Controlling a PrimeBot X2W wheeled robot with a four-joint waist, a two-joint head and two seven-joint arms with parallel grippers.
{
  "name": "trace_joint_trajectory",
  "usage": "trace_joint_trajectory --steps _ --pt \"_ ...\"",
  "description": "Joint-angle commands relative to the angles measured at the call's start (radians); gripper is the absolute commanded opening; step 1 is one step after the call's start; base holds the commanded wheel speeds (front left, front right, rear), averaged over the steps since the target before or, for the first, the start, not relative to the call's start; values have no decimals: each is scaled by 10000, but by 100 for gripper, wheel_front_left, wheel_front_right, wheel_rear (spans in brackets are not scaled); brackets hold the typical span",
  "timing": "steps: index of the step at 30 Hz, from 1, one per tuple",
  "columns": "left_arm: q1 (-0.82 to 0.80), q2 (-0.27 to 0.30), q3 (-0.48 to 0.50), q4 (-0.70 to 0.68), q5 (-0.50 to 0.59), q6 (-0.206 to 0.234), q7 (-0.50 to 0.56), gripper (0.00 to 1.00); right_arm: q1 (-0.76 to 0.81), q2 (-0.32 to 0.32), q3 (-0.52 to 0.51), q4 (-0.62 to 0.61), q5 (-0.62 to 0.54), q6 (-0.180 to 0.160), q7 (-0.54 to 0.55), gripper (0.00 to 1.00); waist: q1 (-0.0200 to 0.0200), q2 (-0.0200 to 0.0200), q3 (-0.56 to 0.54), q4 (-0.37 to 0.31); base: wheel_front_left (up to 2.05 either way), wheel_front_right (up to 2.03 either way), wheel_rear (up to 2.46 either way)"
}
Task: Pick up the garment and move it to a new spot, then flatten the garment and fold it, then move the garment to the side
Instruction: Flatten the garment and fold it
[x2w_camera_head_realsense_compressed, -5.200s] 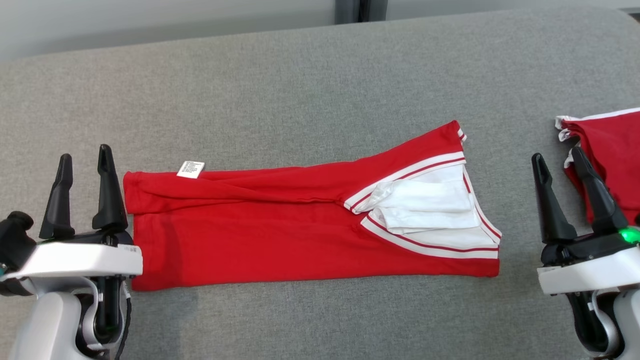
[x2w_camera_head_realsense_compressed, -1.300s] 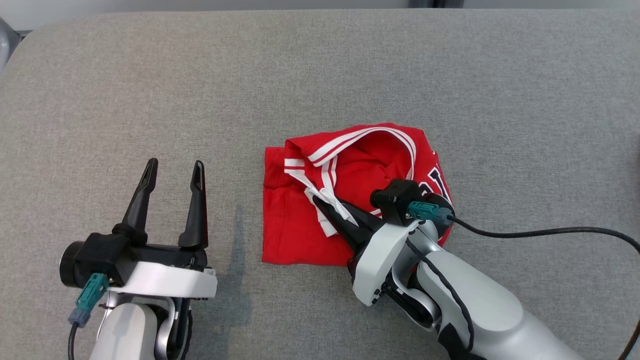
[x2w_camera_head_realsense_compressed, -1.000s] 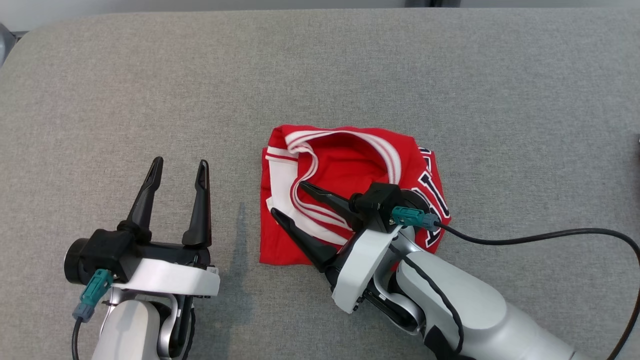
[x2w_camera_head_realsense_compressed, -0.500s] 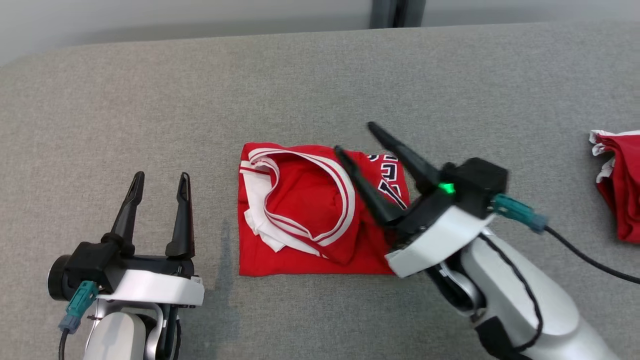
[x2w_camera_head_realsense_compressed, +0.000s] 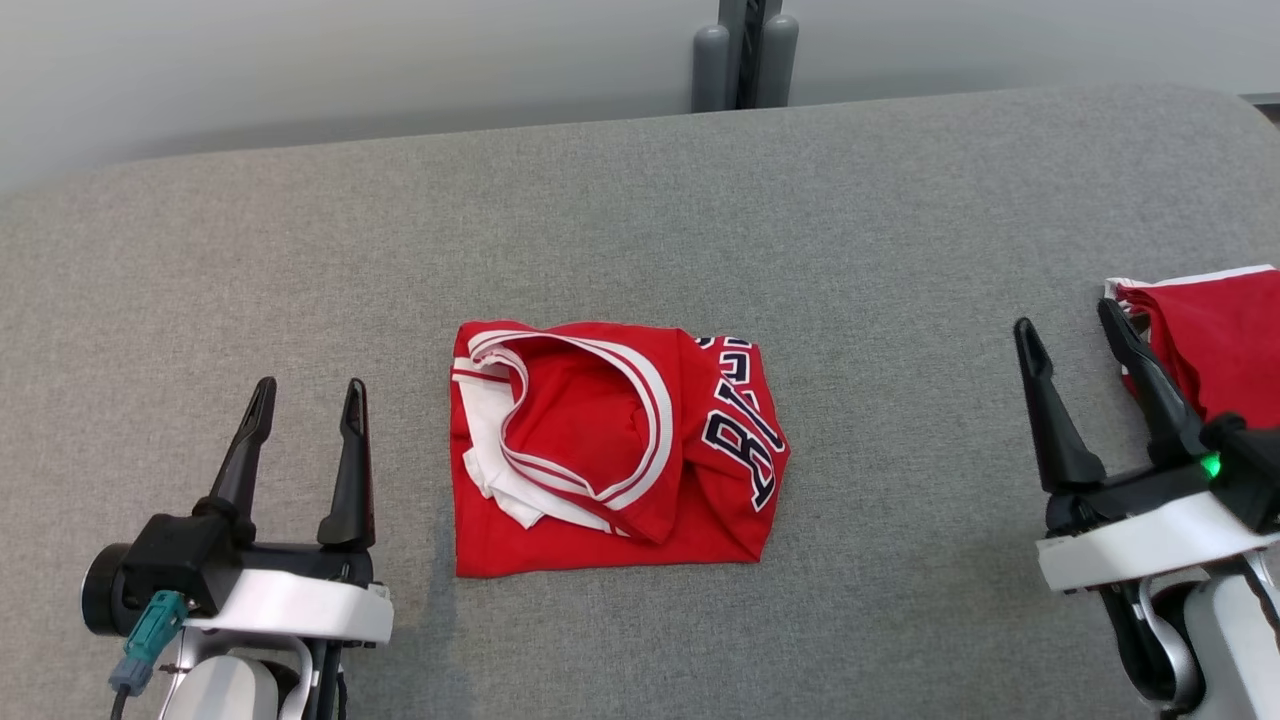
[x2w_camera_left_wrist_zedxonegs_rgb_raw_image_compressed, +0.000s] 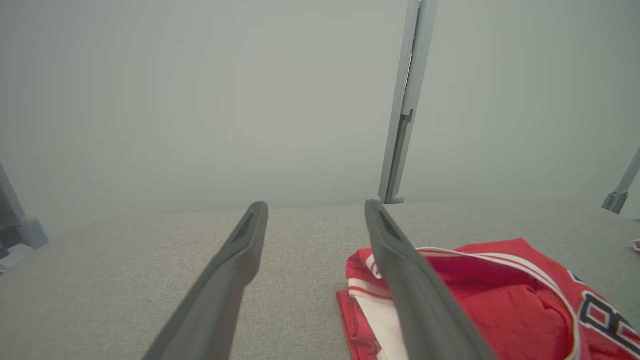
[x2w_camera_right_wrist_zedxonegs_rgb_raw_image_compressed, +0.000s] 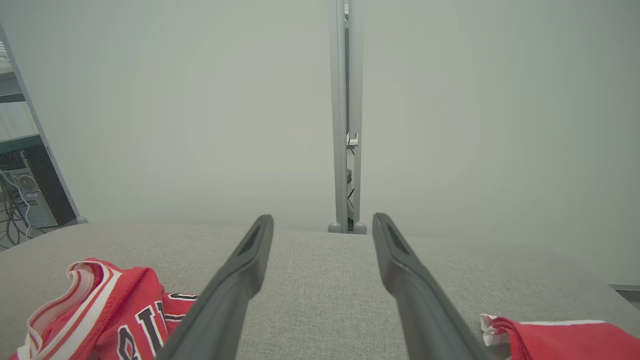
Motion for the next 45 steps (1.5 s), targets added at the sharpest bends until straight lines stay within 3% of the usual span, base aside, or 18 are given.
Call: trace_joint_trajectory --steps 1,6,20,21,22,23,35,45 --pt "136 74 41 23 56 46 -33 100 263 -26 -198 -86 -81 -5 57 100 0 -1 -99 -26 0 0 0" --pt "295 120 63 -26 2 132 -4 100 849 67 -645 -372 -267 -5 259 100 0 -1 -221 -40 0 0 0" --pt "418 141 -73 -390 -50 317 153 100 968 264 -675 -531 -375 -5 482 100 0 -1 -150 19 0 0 0" --pt "406 141 -86 -429 -51 328 163 100 897 251 -620 -495 -363 -5 521 92 0 -1 -114 36 0 0 0" --pt "380 137 -104 -457 -53 328 177 100 835 226 -534 -414 -333 -5 584 42 0 -1 -73 57 0 0 0" --pt "349 131 -126 -482 -53 345 188 100 779 187 -385 -311 -298 -5 689 0 0 -1 -31 84 0 0 0" --pt "-219 29 -418 -483 -123 372 113 100 -1224 266 3162 1256 184 -5 464 0 0 -1 659 644 0 0 0" --pt "-624 -99 -719 -164 -221 288 17 100 -3289 433 4889 3914 346 -5 89 0 0 -1 1038 1193 0 0 0"
